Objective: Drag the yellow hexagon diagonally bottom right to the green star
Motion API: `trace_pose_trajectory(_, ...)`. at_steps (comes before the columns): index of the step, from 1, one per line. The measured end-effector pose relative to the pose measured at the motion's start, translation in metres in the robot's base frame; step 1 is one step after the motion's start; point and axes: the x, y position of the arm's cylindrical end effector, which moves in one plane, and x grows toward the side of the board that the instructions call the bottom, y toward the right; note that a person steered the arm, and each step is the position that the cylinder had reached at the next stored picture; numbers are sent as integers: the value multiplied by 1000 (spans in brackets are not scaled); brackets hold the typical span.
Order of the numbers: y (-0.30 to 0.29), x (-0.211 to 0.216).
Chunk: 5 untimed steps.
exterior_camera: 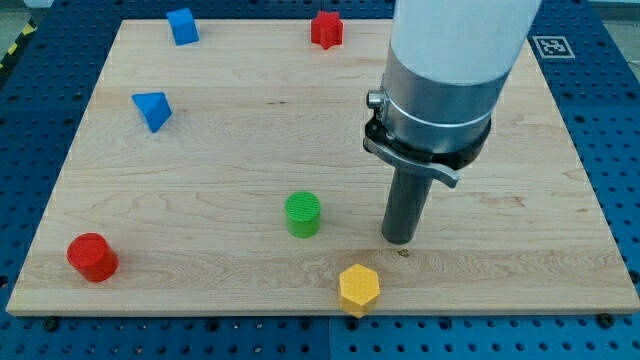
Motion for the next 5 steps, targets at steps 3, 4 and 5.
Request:
trace_pose_trajectory(3, -19, 1)
trace_pose_trajectory(4, -37, 7)
trace_pose_trajectory(5, -59, 13)
